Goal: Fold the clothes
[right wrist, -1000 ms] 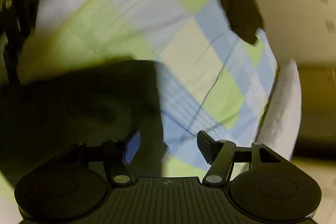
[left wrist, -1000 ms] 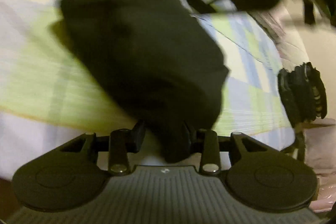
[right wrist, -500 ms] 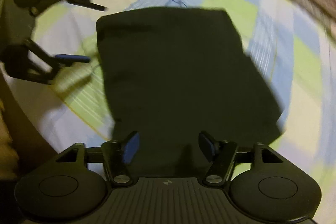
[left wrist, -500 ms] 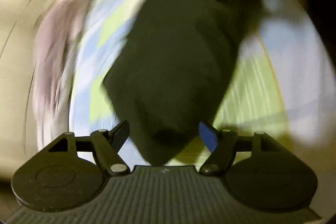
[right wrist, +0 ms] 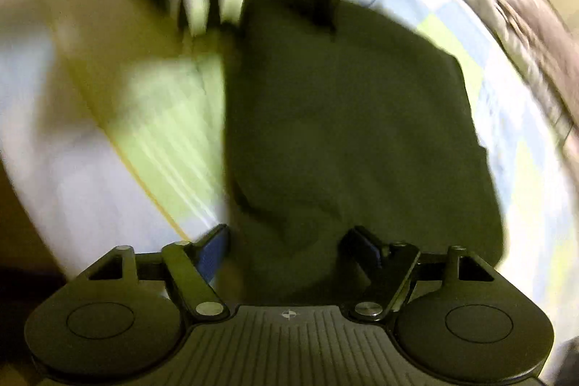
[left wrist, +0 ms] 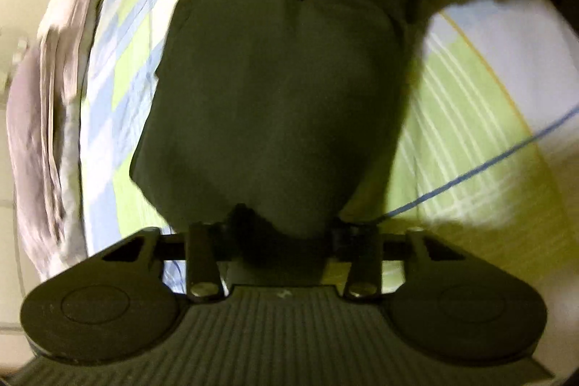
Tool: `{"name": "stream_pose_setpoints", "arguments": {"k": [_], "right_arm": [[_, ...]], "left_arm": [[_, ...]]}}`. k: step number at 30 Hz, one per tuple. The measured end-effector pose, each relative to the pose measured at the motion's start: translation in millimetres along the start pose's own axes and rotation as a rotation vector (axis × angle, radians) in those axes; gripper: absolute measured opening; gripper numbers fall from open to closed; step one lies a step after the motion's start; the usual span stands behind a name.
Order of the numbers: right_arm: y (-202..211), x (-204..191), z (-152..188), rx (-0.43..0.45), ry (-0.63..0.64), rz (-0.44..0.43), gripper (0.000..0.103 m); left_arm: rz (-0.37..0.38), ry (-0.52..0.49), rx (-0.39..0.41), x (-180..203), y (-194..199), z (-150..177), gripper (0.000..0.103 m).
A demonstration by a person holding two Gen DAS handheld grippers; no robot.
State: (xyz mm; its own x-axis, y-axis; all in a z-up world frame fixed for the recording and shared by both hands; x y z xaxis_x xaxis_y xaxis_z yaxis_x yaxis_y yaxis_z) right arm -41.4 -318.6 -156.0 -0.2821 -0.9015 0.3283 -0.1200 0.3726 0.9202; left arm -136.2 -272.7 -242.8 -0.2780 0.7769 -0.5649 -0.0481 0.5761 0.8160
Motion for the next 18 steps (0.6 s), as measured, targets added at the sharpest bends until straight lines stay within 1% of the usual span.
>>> {"name": "stream_pose_setpoints", "arguments": {"k": [1, 2, 3, 5, 7, 8, 11, 14, 18], "right_arm": [[0.9, 7.5, 5.9, 0.004, -0.007, 0.009, 0.071], [0.7, 15.5, 12.4, -0.004, -0.011, 0.021, 0.031], [2.6, 23.0, 18.6, -0.006, -0.008, 0.021, 0.017], [13.7, 38.1, 29.0, 0.007, 0.012, 0.001, 0.015], [34.7, 56.3, 34.3, 0.015, 0.032, -0.01, 0.014], [44.3, 65.7, 36.7, 0.016, 0.041, -0.014, 0.013], [70.6, 94.8, 43.3, 0.008, 0.062, -0.019, 0.013], [95.3, 121.1, 49.0, -0.004, 0.084, -0.026, 0.012], [121.9, 136.5, 51.1, -0.034, 0.094, -0.053, 0.012]], "left_arm": [[0.016, 0.032, -0.005, -6.0, 3.1, -1.7, 0.03], [0.033, 0.065, -0.01, -12.2, 6.5, -3.4, 0.026], [0.053, 0.098, -0.012, -17.0, 12.9, -5.8, 0.024], [0.088, 0.144, -0.009, -19.4, 37.5, -14.5, 0.022], [0.111, 0.192, 0.001, -30.2, 58.2, -21.8, 0.021], [0.117, 0.206, 0.008, -40.3, 61.4, -31.4, 0.021], [0.167, 0.27, 0.021, -56.7, 85.2, -43.2, 0.02], [0.218, 0.287, 0.013, -66.6, 101.9, -58.0, 0.019], [0.251, 0.287, -0.003, -80.1, 115.3, -73.7, 0.018]]}}
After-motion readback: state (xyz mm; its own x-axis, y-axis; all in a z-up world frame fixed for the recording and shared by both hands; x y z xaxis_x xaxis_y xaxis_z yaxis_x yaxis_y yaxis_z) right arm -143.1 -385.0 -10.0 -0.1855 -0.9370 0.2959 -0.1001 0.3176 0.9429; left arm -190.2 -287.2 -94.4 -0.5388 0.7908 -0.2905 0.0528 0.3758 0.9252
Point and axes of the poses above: each gripper's, at about its wrist camera, not at the fingertips, and y roughly against the way its jaws point, x to its right, z to its underside, the point moved 2 cm from there along -y, roughly the way its jaws point, and after that the axes turned 2 degrees about -x, right-handed, at the moved point
